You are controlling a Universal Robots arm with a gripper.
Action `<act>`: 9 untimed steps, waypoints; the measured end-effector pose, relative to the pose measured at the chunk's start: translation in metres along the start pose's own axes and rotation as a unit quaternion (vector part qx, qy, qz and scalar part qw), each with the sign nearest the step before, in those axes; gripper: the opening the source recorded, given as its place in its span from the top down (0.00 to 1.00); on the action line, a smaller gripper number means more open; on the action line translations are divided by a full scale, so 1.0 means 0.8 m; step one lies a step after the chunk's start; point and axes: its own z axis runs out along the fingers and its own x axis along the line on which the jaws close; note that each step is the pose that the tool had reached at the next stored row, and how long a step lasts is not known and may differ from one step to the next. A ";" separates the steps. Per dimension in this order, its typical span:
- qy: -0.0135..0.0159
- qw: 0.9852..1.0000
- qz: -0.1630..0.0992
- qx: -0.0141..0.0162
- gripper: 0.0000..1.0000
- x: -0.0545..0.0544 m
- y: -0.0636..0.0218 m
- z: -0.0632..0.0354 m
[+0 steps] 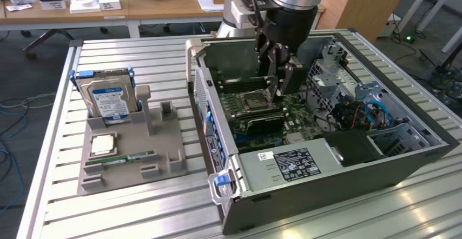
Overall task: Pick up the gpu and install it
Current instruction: 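Insert the gpu into the slot, then press down on the gpu until it lock into place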
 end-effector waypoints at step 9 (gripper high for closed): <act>0.000 1.000 0.000 0.000 0.20 0.000 0.000 0.000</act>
